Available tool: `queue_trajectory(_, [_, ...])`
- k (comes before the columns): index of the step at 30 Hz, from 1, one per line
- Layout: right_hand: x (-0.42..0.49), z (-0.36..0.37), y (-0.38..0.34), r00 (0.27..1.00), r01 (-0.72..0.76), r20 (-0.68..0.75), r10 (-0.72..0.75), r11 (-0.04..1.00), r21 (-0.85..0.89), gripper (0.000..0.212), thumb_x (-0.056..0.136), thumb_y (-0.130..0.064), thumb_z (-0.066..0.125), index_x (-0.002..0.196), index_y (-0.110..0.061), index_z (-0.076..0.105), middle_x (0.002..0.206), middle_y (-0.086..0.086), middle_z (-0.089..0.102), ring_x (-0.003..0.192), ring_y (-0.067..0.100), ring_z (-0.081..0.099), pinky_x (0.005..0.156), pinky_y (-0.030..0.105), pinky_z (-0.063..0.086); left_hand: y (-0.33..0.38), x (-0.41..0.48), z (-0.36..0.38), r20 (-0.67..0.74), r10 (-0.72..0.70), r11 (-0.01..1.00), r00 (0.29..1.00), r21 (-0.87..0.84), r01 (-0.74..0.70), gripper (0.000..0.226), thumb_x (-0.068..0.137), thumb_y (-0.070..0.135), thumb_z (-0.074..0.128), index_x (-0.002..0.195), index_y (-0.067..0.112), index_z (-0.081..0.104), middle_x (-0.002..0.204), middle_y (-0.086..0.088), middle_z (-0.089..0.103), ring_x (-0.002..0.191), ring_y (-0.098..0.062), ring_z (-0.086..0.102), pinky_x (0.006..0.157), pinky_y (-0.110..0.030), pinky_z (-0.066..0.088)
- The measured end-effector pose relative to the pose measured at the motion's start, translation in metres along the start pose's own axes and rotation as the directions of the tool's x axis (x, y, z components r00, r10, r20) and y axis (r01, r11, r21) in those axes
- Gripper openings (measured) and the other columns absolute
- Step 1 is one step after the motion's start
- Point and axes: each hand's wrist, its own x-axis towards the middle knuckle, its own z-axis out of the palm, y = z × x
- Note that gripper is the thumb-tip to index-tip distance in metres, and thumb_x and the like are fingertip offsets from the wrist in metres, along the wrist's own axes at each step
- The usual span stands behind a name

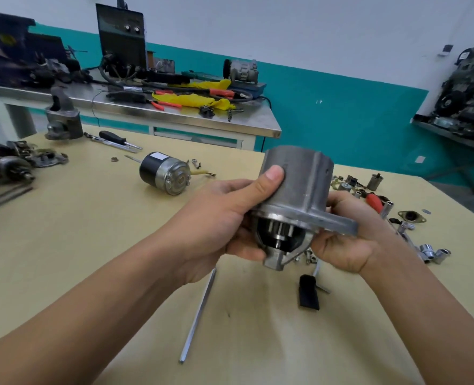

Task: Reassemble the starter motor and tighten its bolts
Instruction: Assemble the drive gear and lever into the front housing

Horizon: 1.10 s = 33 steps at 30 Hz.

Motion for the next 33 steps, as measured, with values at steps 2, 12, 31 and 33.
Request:
queue_trajectory(2, [0.003, -0.0024, -0.0002, 1.0, 0.003, -0.025, -0.003, 1.0, 0.001, 0.042, 0.069, -0.009, 0.063, 0.111, -0.002, 0.059, 0.085, 0.016, 0.072, 0.077, 0.017, 0.067, 0.108, 0.019, 0.042, -0.0006, -0.0005, 0.0009, 0.006, -0.002, 1.0, 1.0, -0.006, 0.002, 0.035, 0.073, 0.059, 0.069, 0.08, 0.027, 0.08, 0.074, -0.003, 0.074, 0.059, -0.016, 0.069, 0.042, -0.021, 0.051])
queue_trajectory(12, [0.0023, 0.001, 0.0053, 0.999, 0.024, -0.031, -0.025, 1.0, -0.016, 0.044, 0.063, -0.009, 0.063, 0.106, -0.002, 0.06, 0.079, 0.016, 0.072, 0.054, 0.02, 0.07, 0.043, 0.02, 0.056, 0.0004, -0.0011, 0.0022, -0.009, -0.011, 1.0, 1.0, 0.013, 0.011, 0.033, 0.072, 0.061, 0.068, 0.081, 0.031, 0.08, 0.075, -0.005, 0.074, 0.056, -0.017, 0.067, 0.04, -0.021, 0.051])
queue_trajectory(31, [0.0062, 0.0014, 0.0058, 0.999, -0.007, -0.038, 0.008, 1.0, 0.026, 0.032, 0.068, -0.008, 0.059, 0.099, -0.003, 0.06, 0.076, 0.012, 0.069, 0.054, 0.01, 0.061, 0.056, 0.007, 0.045, -0.0024, 0.002, 0.0006, -0.028, -0.01, 1.0, 1.0, -0.006, 0.009, 0.031, 0.074, 0.061, 0.068, 0.079, 0.032, 0.08, 0.072, -0.004, 0.072, 0.057, -0.018, 0.067, 0.039, -0.021, 0.048])
queue_trajectory(33, [0.0045, 0.0031, 0.0066, 1.0, -0.022, -0.012, 0.022, 0.999, 0.025, 0.034, 0.072, -0.011, 0.057, 0.104, 0.001, 0.06, 0.074, 0.016, 0.068, 0.04, 0.011, 0.058, 0.037, 0.009, 0.04, -0.0028, 0.0028, 0.0004, -0.04, -0.025, 0.999, 0.999, -0.02, 0.024, 0.035, 0.075, 0.061, 0.068, 0.078, 0.028, 0.081, 0.072, -0.007, 0.072, 0.055, -0.018, 0.066, 0.039, -0.021, 0.047])
